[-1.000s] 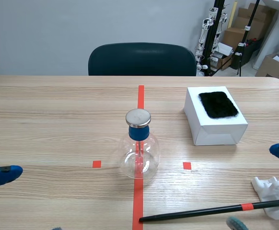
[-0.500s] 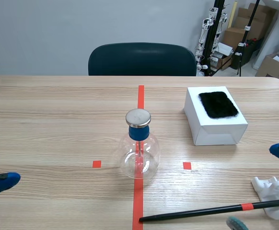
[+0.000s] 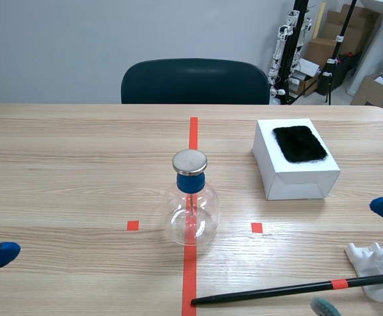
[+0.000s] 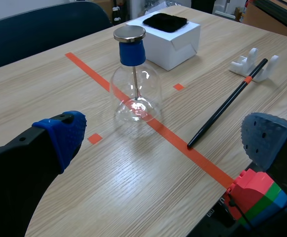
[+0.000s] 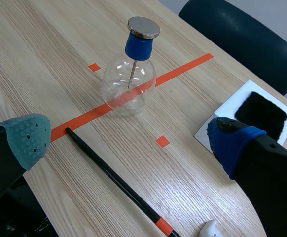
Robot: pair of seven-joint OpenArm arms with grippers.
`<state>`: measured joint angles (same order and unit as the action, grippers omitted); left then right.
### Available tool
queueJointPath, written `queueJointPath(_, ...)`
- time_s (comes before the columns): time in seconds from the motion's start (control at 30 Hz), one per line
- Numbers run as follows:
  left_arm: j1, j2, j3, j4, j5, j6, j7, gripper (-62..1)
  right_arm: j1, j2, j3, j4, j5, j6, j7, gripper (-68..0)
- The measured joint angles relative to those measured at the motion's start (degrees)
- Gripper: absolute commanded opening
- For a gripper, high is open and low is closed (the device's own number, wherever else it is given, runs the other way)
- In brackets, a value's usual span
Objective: Do the electroscope experiment. return to the home posture
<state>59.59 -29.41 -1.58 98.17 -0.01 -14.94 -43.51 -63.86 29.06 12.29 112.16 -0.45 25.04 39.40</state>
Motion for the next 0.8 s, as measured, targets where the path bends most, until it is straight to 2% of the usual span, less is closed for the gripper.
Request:
queueJointPath(0.17,0.57,0.02,0.00,0.07,-0.02,1.03,0.39,1.4,0.02,0.00,0.00,0.00,0.00,0.00,0.00,0.4)
queueJointPath(0.8,0.57,0.00,0.00,0.07,0.00,1.01,0.42,1.4,0.02,0.00,0.00,0.00,0.00,0.00,0.00,0.4)
